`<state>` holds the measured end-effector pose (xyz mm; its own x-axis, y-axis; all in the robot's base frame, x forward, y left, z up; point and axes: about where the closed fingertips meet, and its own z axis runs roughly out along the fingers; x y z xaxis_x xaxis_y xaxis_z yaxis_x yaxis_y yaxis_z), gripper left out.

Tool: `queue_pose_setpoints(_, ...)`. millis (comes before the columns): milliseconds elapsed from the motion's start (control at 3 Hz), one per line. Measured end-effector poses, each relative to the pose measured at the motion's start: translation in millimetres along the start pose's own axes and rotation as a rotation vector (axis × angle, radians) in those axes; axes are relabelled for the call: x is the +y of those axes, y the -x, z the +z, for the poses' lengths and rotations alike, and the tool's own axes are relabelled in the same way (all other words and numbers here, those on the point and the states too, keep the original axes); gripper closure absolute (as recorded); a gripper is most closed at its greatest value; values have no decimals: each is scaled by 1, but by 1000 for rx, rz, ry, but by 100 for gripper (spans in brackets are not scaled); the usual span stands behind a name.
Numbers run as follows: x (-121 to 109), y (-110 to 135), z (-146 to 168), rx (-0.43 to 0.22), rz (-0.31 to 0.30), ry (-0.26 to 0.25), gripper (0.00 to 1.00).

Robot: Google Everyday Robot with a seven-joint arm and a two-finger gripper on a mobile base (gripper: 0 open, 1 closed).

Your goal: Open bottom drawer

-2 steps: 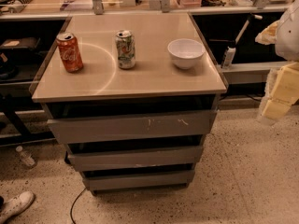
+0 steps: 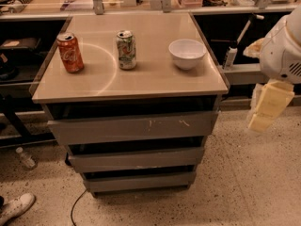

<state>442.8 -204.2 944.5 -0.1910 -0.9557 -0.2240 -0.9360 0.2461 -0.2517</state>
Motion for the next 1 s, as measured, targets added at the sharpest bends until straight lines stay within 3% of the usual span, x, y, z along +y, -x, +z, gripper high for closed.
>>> queue_pose_setpoints(333,18,0,41,10,-17,54,0)
queue_pose_setpoints(1000,30,3,59,-26,-5,81,0)
